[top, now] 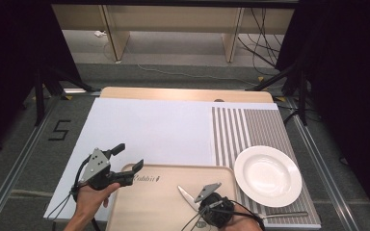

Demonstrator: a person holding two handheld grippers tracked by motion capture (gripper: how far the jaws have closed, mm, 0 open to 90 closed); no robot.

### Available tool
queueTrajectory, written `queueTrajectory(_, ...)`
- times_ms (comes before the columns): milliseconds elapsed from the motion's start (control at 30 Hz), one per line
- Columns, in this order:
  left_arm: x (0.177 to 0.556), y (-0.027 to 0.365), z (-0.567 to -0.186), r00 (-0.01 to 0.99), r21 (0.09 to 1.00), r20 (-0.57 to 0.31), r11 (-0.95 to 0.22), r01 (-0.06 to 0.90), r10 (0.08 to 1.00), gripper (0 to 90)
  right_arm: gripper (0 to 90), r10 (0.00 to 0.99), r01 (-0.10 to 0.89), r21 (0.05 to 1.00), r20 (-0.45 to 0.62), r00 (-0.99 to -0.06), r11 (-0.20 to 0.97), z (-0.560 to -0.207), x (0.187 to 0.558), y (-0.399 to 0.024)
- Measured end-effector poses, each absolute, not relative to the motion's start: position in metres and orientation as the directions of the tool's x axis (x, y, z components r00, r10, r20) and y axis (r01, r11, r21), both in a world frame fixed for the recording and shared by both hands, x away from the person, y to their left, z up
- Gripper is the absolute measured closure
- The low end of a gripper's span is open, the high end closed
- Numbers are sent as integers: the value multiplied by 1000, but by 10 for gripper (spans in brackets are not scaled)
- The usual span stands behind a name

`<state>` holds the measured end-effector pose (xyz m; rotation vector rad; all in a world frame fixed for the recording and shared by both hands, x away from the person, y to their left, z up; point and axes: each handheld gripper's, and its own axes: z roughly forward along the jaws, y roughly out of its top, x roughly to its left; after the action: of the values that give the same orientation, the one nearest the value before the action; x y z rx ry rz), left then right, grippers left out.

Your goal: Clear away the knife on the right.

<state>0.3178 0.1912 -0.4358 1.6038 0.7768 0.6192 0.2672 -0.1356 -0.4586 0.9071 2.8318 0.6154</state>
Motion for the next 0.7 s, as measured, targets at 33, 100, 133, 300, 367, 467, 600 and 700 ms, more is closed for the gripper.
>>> queueTrajectory(33, 318, 191, -436, 637, 985, -25, -89, 147, 771, 158, 900, 581, 537, 403, 16, -814, 741, -459, 267, -134)
queueTrajectory(100, 317, 191, -436, 637, 985, -27, -87, 147, 771, 158, 900, 574, 525, 400, -4, -819, 751, -460, 267, -133)
queueTrajectory(133, 317, 191, -436, 637, 985, -26, -88, 147, 771, 158, 900, 576, 526, 391, -14, -817, 755, -460, 267, -132)
queueTrajectory(300, 317, 191, -436, 637, 985, -25, -89, 147, 770, 158, 900, 581, 523, 382, -49, -812, 762, -461, 269, -134)
queueTrajectory(367, 317, 191, -436, 637, 985, -27, -88, 148, 771, 158, 900, 588, 527, 381, -55, -807, 760, -461, 271, -137)
queueTrajectory(467, 318, 191, -436, 636, 985, -26, -88, 147, 771, 158, 900, 604, 544, 373, -59, -795, 752, -460, 273, -141)
queueTrajectory(600, 318, 191, -436, 636, 985, -25, -89, 147, 771, 158, 900, 619, 558, 370, -61, -783, 742, -460, 276, -146)
queueTrajectory(700, 317, 191, -436, 636, 985, -26, -88, 147, 771, 158, 900, 628, 564, 370, -71, -775, 738, -460, 278, -149)
